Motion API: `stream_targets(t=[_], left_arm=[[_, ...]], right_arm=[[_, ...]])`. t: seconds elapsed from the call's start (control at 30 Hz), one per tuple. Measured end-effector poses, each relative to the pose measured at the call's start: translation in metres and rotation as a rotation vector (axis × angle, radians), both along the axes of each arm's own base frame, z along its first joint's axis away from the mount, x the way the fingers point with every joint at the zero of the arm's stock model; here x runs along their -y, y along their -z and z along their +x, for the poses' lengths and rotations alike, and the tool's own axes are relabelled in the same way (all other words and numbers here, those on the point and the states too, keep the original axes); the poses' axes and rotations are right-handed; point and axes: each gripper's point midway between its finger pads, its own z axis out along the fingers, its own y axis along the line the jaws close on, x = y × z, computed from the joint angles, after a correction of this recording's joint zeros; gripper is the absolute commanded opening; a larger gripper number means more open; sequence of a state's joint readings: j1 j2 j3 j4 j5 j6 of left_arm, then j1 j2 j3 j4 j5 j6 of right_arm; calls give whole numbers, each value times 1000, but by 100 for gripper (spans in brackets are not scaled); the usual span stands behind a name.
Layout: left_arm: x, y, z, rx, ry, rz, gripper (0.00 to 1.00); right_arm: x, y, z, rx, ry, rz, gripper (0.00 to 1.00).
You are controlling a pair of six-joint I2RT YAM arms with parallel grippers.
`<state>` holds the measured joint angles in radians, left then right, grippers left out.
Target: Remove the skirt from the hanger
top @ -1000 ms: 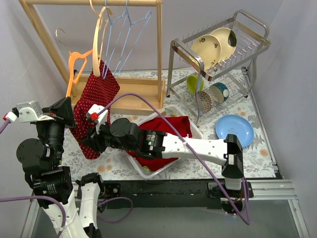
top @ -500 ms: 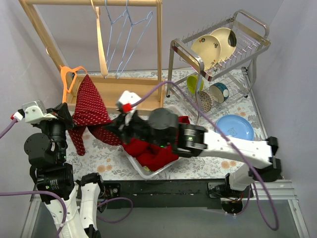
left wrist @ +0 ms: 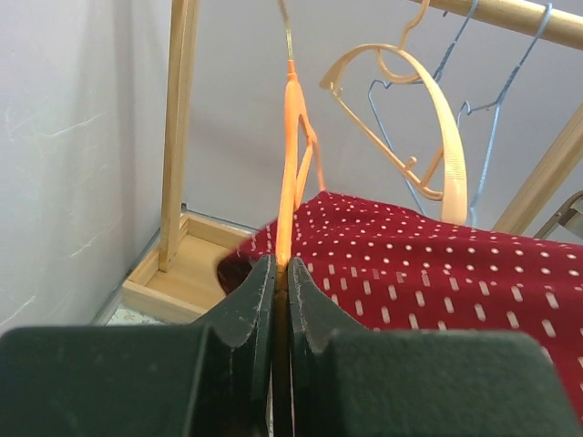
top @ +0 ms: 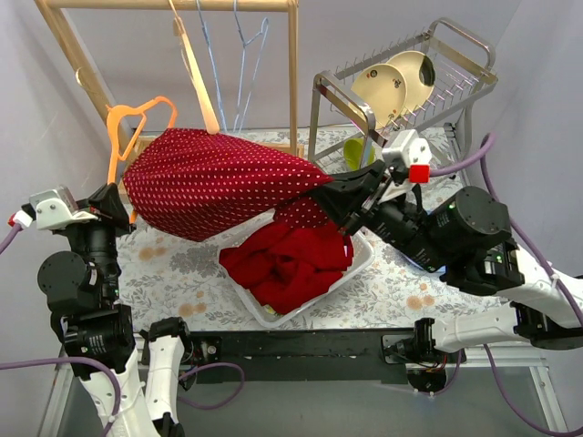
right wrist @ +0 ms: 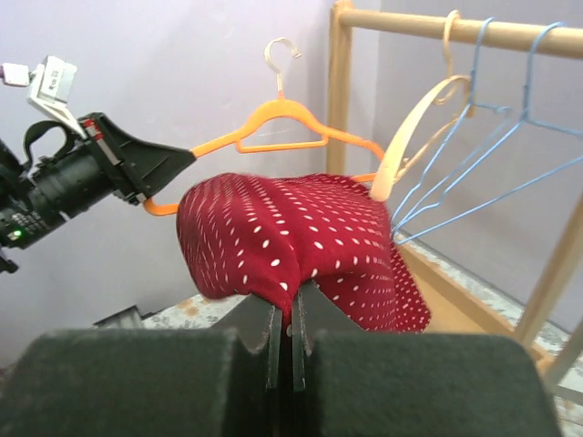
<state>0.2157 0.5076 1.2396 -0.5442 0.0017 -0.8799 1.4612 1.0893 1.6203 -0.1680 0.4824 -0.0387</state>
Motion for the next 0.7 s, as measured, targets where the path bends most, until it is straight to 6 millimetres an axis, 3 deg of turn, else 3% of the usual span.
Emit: stream_targets(t=[0.17, 0.3, 0.43, 0.7], left_arm=[[-9, 10, 7, -19, -39, 11, 0], [-22, 32, 17, -78, -100, 16, 0], [-24, 41, 22, -97, -99, 24, 0], [-14, 44, 31, -64, -37, 48, 0]], right_arm=[[19, -10, 7, 38, 61, 13, 1], [40, -29, 12, 66, 111, 63, 1], [56, -52, 14, 97, 140, 117, 1], [62, -61, 23, 158, 213, 101, 1]])
